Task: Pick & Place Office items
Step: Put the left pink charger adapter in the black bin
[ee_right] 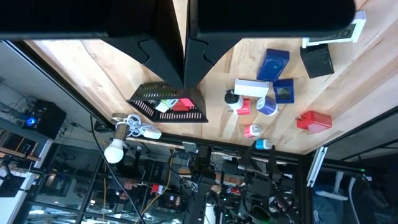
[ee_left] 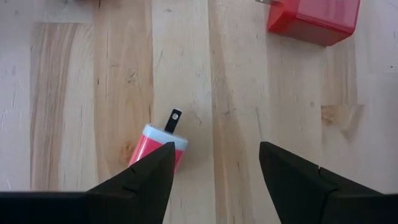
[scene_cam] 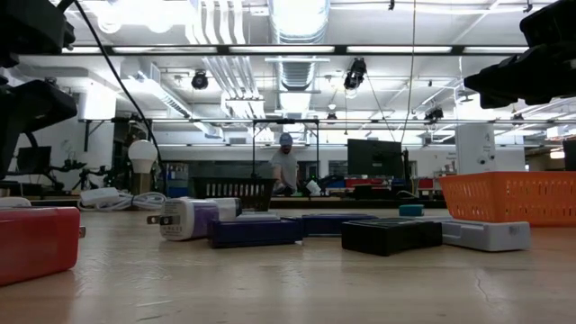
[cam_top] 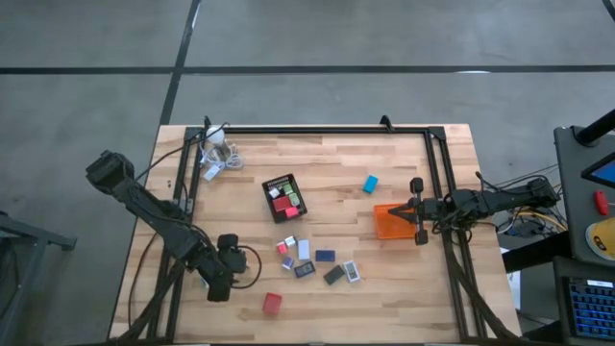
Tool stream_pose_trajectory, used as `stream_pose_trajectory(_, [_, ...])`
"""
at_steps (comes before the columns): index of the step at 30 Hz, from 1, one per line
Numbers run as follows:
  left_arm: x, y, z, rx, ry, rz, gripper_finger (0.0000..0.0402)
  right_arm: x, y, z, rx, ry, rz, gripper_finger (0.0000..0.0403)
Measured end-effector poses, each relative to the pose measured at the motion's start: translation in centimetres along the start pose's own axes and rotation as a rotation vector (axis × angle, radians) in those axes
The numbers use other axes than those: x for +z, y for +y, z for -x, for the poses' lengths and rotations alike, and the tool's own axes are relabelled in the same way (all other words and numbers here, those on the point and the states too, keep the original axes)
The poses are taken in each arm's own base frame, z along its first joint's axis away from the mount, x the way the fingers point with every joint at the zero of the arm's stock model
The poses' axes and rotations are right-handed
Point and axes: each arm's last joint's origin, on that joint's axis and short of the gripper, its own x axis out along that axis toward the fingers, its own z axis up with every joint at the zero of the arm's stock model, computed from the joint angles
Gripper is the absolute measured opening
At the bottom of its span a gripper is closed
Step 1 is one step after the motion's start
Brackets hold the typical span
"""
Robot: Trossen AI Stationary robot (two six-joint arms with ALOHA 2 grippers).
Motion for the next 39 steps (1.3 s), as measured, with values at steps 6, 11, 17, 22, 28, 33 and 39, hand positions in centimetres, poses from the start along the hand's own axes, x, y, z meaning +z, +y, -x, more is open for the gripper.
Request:
stream_pose_trajectory(6, [-0.01, -0.02, 0.00, -0.011, 0.009, 0.001, 0.0238, 0.00, 0.00, 0.00, 0.000, 0.000, 0.000, 0.0009])
stream_pose_trajectory(11, [-0.01, -0.02, 0.00, -0.011, 0.009, -0.011, 0.0237, 0.00, 0.00, 0.00, 0.000, 0.000, 0.000, 0.0009])
stream_pose_trajectory(17, [0.00, -0.03, 0.00, -0.012, 0.007, -0.011, 0.0237, 0.00, 0.00, 0.00, 0.000, 0.000, 0.000, 0.0009])
stream_pose_trajectory(22, [0.04, -0.07, 0.00, -0.016, 0.003, -0.013, 0.0237, 0.00, 0.00, 0.00, 0.000, 0.000, 0.000, 0.0008])
stream_pose_trajectory(28, [0.04, -0.07, 0.00, -0.015, 0.003, -0.032, 0.0237, 0.00, 0.00, 0.00, 0.000, 0.000, 0.000, 0.0008])
stream_pose_trajectory(33, [-0.16, 0.08, -0.05, -0.003, 0.018, -0.063, 0.0237, 0.00, 0.00, 0.00, 0.001, 0.000, 0.000, 0.0008])
stream_pose_trajectory(39, [-0.14, 0.24, -0.06, 0.040, -0.004, -0.150, 0.0237, 0.00, 0.00, 0.00, 0.000, 0.000, 0.000, 0.0008])
